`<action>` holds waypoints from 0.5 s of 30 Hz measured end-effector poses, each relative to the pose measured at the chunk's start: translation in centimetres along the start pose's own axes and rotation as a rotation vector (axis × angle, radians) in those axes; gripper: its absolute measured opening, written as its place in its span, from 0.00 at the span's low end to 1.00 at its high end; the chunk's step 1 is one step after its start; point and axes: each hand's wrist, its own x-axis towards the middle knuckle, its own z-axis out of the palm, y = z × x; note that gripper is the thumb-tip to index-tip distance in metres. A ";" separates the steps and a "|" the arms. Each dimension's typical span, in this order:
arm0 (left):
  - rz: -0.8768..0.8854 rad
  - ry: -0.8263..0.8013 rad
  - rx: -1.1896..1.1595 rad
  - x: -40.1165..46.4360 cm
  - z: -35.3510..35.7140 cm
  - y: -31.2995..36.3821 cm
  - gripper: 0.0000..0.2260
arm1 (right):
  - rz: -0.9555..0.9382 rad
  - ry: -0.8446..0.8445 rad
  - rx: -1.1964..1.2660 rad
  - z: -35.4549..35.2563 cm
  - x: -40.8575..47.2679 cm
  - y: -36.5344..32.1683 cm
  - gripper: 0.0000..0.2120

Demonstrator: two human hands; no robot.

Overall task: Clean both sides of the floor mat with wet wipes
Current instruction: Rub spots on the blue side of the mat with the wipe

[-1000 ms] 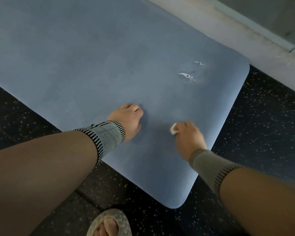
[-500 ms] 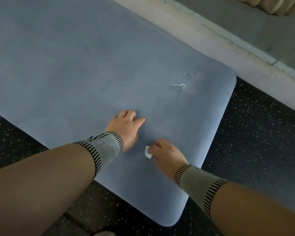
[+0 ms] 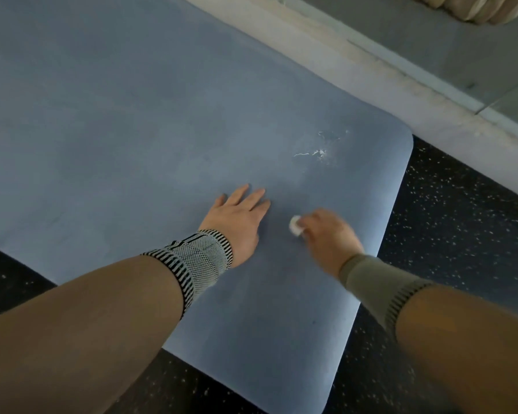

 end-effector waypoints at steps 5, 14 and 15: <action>-0.033 0.034 -0.031 2.1 -0.2 0.1 0.29 | 0.160 0.072 -0.003 -0.5 1.4 -0.2 0.10; -0.089 -0.022 -0.077 3.5 -1.1 1.2 0.26 | 0.324 -0.218 -0.168 -3.2 4.6 2.2 0.09; -0.095 -0.026 -0.079 3.5 -1.5 1.3 0.25 | 0.263 -0.288 -0.188 -3.6 4.9 2.0 0.09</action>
